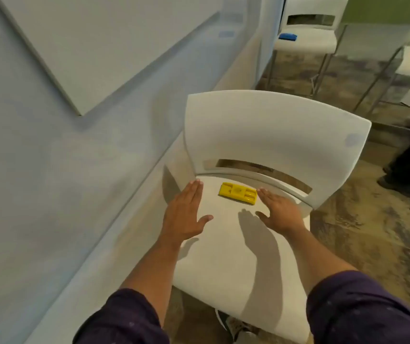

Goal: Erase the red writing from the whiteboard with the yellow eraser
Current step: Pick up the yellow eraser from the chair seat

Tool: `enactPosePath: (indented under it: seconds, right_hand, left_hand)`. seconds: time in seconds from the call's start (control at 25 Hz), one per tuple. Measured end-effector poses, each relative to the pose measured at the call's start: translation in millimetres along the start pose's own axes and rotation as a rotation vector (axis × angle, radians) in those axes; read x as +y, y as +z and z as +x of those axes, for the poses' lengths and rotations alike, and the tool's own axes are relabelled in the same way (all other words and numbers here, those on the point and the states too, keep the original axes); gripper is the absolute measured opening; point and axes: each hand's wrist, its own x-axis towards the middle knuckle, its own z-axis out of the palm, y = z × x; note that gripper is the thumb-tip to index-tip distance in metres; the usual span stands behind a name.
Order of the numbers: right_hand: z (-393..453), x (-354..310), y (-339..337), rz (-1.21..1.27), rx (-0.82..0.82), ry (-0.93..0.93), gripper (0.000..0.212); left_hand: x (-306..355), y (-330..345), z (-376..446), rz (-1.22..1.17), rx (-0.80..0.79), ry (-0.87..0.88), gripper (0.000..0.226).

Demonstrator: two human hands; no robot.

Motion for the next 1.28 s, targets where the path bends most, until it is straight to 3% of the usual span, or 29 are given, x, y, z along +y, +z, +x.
enactPosePath:
  seconds: [0.16, 0.4, 0.56, 0.76, 0.92, 1.08, 1.28]
  right_hand:
    - [21, 10, 19, -0.011, -0.321, 0.205, 0.077]
    - [74, 16, 51, 0.039, -0.416, 0.238, 0.087]
    - [103, 9, 64, -0.008, -0.398, 0.221, 0.080]
    - [106, 3, 74, -0.053, -0.339, 0.060, 0.041]
    - [109, 5, 58, 0.030, -0.197, -0.138, 0.052]
    - [114, 3, 31, 0.035, -0.089, -0.219, 0.059]
    - [116, -19, 0, 0.012, 0.060, -0.341, 0.062]
  left_hand:
    - [23, 34, 50, 0.026, -0.190, 0.037, 0.099]
    - [27, 75, 84, 0.091, -0.347, 0.014, 0.095]
    - [24, 94, 98, 0.036, -0.352, -0.021, 0.093]
    - [24, 112, 102, 0.012, -0.350, -0.018, 0.093]
    - [26, 104, 107, 0.038, -0.206, -0.005, 0.089]
    - [22, 83, 111, 0.070, -0.075, 0.019, 0.068]
    - [9, 49, 102, 0.006, 0.016, 0.016, 0.065]
